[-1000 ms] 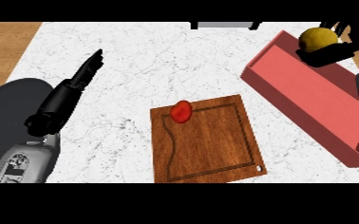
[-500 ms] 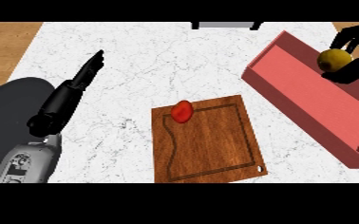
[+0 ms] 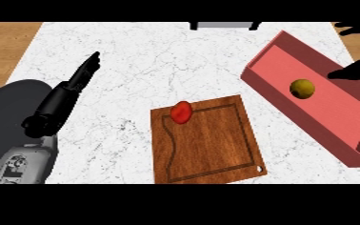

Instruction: Pick the lemon from the cutting board and place it in the cardboard box

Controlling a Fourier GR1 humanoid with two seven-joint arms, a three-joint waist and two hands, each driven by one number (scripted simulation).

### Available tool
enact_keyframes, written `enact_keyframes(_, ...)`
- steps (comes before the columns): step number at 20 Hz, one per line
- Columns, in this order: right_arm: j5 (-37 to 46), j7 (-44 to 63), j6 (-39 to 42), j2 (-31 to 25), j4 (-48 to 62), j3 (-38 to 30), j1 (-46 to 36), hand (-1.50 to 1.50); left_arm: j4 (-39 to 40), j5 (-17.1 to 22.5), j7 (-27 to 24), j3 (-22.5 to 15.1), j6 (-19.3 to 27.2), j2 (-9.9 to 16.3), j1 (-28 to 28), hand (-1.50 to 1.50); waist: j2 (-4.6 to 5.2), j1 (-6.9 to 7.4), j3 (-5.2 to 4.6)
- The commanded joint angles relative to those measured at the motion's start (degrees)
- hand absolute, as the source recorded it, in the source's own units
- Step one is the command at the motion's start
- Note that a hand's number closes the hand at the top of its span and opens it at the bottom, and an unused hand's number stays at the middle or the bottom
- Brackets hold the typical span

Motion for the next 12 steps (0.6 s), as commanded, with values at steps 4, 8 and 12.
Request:
enact_keyframes(4, -20.11, 2.02, -3.23, 5.27, 5.97, -21.05, -4.37, -1.5, -0.67, 0.85, 0.47, 0.95, -0.96, 0.89, -0.21, 0.0, -0.12, -0.25, 0.05)
enact_keyframes(8, -23.35, 6.1, -4.69, 0.71, 11.19, -25.77, -7.35, -1.5, 1.03, 0.03, -2.94, 1.12, -0.61, 0.28, 0.92, 0.0, 0.32, 0.54, -0.1)
enact_keyframes(12, -24.55, -2.81, -5.07, -4.41, 17.78, -28.55, -2.86, -1.5, 2.34, -0.58, -1.18, 0.87, -0.89, -0.23, -2.7, 0.0, 0.63, 0.54, -0.03)
